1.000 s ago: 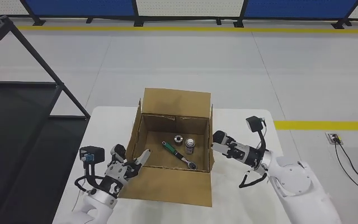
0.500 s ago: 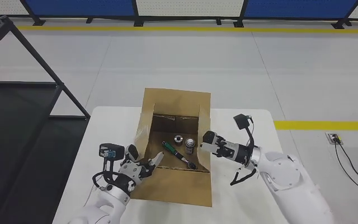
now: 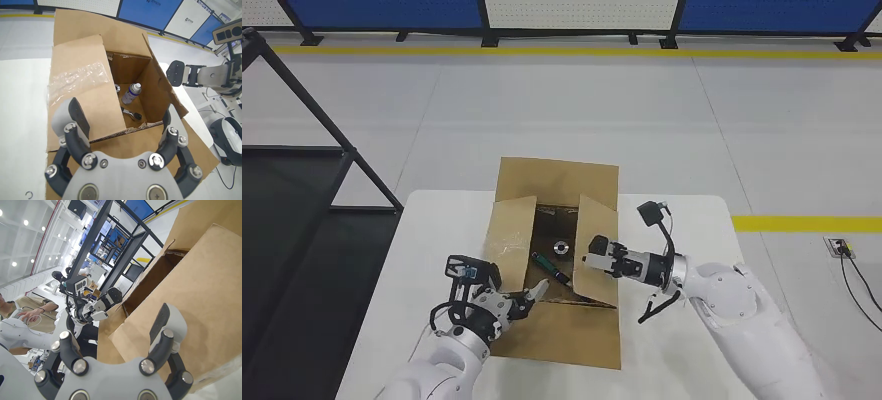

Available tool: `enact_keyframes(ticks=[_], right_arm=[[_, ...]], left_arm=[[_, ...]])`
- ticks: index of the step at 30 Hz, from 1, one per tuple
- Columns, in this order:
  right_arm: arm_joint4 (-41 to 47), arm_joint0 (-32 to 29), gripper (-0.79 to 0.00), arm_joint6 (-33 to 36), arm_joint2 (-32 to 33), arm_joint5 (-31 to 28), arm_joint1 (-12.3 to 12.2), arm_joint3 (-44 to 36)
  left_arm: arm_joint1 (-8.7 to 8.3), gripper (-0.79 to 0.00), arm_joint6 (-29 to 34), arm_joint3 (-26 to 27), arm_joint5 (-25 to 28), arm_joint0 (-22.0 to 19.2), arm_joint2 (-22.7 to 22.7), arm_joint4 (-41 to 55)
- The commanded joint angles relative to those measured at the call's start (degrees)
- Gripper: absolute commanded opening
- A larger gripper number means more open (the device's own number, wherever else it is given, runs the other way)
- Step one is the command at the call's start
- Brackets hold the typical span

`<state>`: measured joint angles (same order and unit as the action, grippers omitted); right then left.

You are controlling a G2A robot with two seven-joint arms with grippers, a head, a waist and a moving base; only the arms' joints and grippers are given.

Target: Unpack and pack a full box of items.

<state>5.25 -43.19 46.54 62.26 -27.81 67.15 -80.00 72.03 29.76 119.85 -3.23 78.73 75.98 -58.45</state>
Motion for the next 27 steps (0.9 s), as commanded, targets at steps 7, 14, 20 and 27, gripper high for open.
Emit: enact_keyframes(ticks=[7, 14, 20, 27], right_arm=[[0.6, 2.7, 0.0, 0.0, -3.0, -0.1, 1.0, 3.6], [1.7, 4.7, 0.0, 0.3, -5.0, 0.0, 1.8, 6.7], [2.0, 6.3, 0.0, 1.0, -6.4, 0.2, 2.4, 9.2], [1.6, 8.0, 0.0, 2.7, -7.9, 1.9, 2.9, 11.3]], left_arm=[[0.05, 0.0, 1.5, -1.4, -0.2, -1.0, -1.0, -1.1], [0.15, 0.0, 2.1, -2.6, -0.9, -1.7, -1.5, -1.2], [0.26, 0.0, 2.3, -3.6, -1.6, -2.2, -1.9, -1.4], [0.45, 0.0, 2.3, -4.5, -2.9, -2.7, -2.4, -1.2]])
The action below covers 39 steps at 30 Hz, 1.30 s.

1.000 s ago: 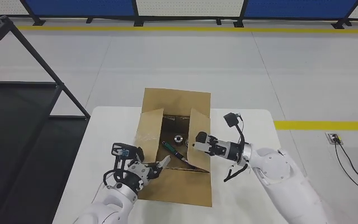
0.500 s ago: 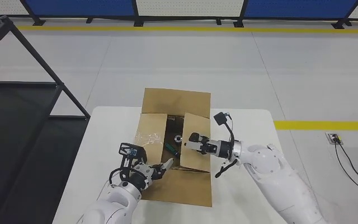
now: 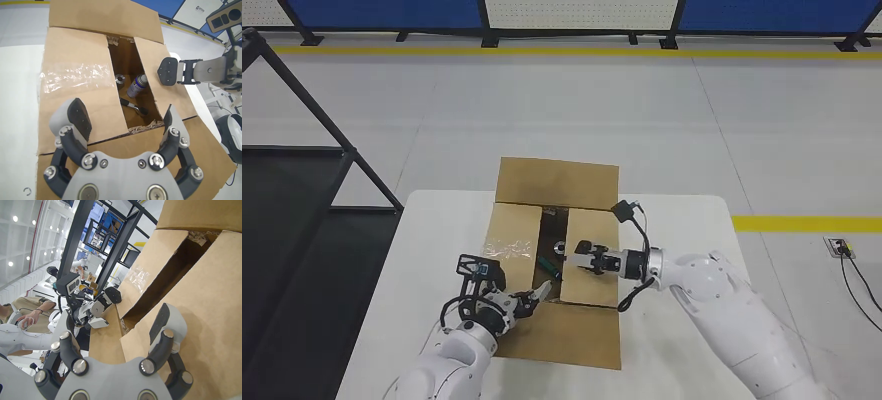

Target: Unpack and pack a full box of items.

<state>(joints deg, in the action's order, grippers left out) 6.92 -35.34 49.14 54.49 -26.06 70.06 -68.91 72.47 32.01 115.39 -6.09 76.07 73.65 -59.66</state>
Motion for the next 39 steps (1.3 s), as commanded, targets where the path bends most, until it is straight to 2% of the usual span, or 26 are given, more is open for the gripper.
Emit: enact_keyframes(ticks=[1, 15, 23, 34, 39], right_arm=[[-0.1, 0.3, 0.0, 0.1, -0.2, 0.4, 0.1, 0.4], [-1.1, 1.2, 0.0, 0.3, -0.7, 1.4, 0.6, 1.3], [-1.4, 0.6, 0.0, -0.3, 0.0, 1.1, 0.6, 0.4], [-1.8, -0.2, 0.0, -0.6, 0.9, 0.7, 0.5, -0.5], [-2.0, -0.2, 0.0, -0.5, 1.0, 0.8, 0.6, -0.6]], left_arm=[[0.03, 0.0, 0.0, -0.1, 0.0, 0.0, -0.1, 0.0], [0.19, 0.0, -0.4, -0.1, -0.7, -0.1, 0.0, 0.3], [0.22, 0.0, -2.9, 2.0, -0.4, 1.1, 1.0, 1.9], [0.08, 0.0, -9.4, 9.1, -0.7, 6.6, 4.4, 2.4], [-0.05, 0.0, -15.8, 12.3, -3.2, 12.1, 10.6, 3.2]])
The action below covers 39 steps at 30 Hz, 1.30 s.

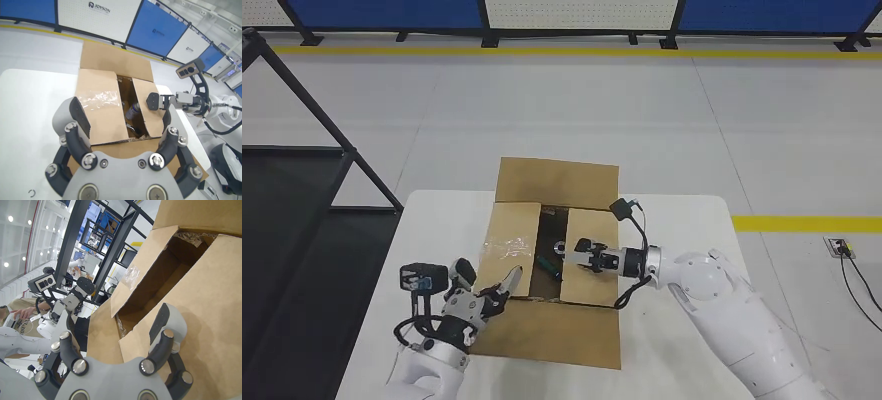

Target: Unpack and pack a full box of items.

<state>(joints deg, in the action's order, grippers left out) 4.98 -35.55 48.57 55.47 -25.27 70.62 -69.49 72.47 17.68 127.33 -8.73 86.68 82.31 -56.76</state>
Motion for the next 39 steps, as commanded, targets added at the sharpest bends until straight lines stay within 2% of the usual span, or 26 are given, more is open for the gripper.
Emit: enact_keyframes(ticks=[1, 5, 8, 13, 16, 27, 31, 34, 39], right_arm=[[-0.1, 0.0, 0.0, 0.1, 0.1, 0.0, 0.0, 0.0], [-0.1, 0.1, 0.0, 0.3, 0.6, -0.2, -0.1, 0.0], [0.0, 0.1, 0.0, 0.4, 0.8, -0.2, -0.1, 0.0], [-0.2, 0.1, 0.0, 0.5, 1.2, -0.1, -0.1, -0.2], [-0.4, -0.1, 0.0, 0.4, 1.5, 0.1, -0.2, -0.7], [-1.5, -0.9, 0.0, 0.5, 1.5, 1.4, -0.2, -2.5], [-1.4, -0.8, 0.0, 0.4, 1.4, 1.5, -0.2, -2.2], [-1.3, -1.0, 0.0, 0.3, 1.7, 1.4, -0.2, -2.0], [-1.4, -1.6, 0.0, 0.1, 2.5, 1.5, -0.4, -2.4]], left_arm=[[-0.09, 0.0, -2.8, 0.5, -1.0, 2.8, 3.9, 0.3], [-0.31, 0.0, -7.2, -0.8, -0.3, 7.8, 11.7, 1.3], [-0.45, 0.0, -9.4, -3.7, 0.8, 10.6, 17.1, 2.4], [-0.62, 0.0, -9.8, -8.1, 2.3, 12.4, 21.6, 2.1], [-0.72, 0.0, -9.3, -9.8, 1.9, 12.7, 21.5, -1.8], [-0.67, 0.0, -9.0, -9.8, 2.1, 12.8, 20.9, -1.5], [-0.95, 0.0, -7.2, -12.2, 3.2, 11.0, 20.3, -6.4], [-1.24, 0.0, -6.5, -15.2, 5.8, 8.5, 18.6, -11.3], [-1.83, 0.0, -7.1, -21.4, 13.5, 3.5, 17.5, -14.5]])
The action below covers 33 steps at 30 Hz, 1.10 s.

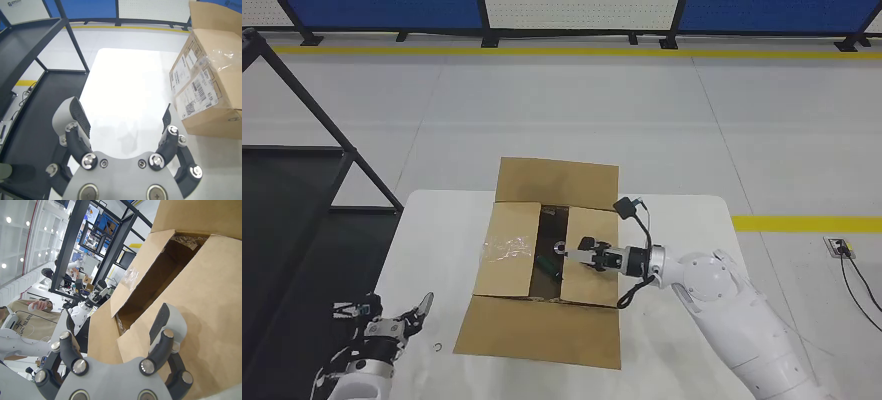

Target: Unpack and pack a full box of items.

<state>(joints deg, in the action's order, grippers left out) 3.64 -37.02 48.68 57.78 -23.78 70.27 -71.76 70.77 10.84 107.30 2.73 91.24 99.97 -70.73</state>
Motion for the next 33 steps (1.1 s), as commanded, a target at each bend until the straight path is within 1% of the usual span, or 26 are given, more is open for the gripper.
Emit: enact_keyframes(ticks=[1, 4, 6, 8, 10, 14, 16, 17, 18, 22, 24, 27, 31, 33], right_arm=[[-0.1, -0.3, 0.0, 0.0, 0.3, 0.1, -0.1, -0.2], [-0.1, -0.8, 0.0, -0.1, 0.8, 0.3, -0.2, -0.5], [-0.1, -1.1, 0.0, -0.2, 1.0, 0.3, -0.3, -0.6], [-0.1, -1.4, 0.0, -0.3, 1.3, 0.3, -0.4, -0.7], [-0.1, -1.6, 0.0, -0.3, 1.5, 0.3, -0.4, -0.8], [0.1, -1.7, 0.0, -0.3, 1.6, 0.3, -0.4, -0.8], [0.1, -1.7, 0.0, -0.2, 1.7, 0.2, -0.4, -0.7], [0.1, -1.7, 0.0, -0.2, 1.7, 0.2, -0.4, -0.7], [0.2, -1.7, 0.0, -0.3, 1.7, 0.2, -0.4, -0.6], [0.4, -1.5, 0.0, -0.2, 1.6, 0.2, -0.4, -0.4], [0.4, -1.4, 0.0, -0.2, 1.6, 0.1, -0.3, -0.2], [0.5, -1.2, 0.0, -0.2, 1.6, 0.1, -0.3, -0.1], [0.5, -1.0, 0.0, -0.2, 1.5, 0.0, -0.2, 0.1], [0.6, -1.0, 0.0, -0.2, 1.5, 0.0, -0.2, 0.1]], left_arm=[[-0.26, 0.0, -0.5, -2.3, 4.0, -1.9, -0.3, -0.6], [-0.51, 0.0, -0.3, -5.0, 6.9, -4.4, -0.1, -0.1], [-0.58, 0.0, 1.1, -6.0, 9.2, -5.9, 0.0, 3.6], [-0.67, 0.0, 3.0, -6.8, 10.3, -7.5, 0.8, 7.3], [-0.73, 0.0, 4.9, -7.3, 10.7, -8.8, 1.2, 10.2], [-0.79, 0.0, 8.9, -7.6, 7.9, -10.7, 1.0, 12.1], [-0.8, 0.0, 11.6, -7.5, 7.9, -11.2, 0.3, 13.8], [-0.8, 0.0, 13.1, -7.4, 8.0, -11.4, 0.3, 15.8], [-0.81, 0.0, 15.4, -7.5, 9.3, -11.6, 0.2, 19.4], [-1.15, 0.0, 24.1, -9.1, 11.3, -13.1, 3.5, 34.9], [-1.49, 0.0, 27.1, -10.1, 11.8, -13.8, 5.5, 39.5], [-1.95, 0.0, 28.7, -11.0, 11.7, -14.8, 6.9, 40.4], [-2.32, 0.0, 28.3, -11.5, 11.3, -15.1, 7.3, 40.0], [-2.55, 0.0, 26.6, -10.8, 10.6, -14.8, 6.8, 34.6]])
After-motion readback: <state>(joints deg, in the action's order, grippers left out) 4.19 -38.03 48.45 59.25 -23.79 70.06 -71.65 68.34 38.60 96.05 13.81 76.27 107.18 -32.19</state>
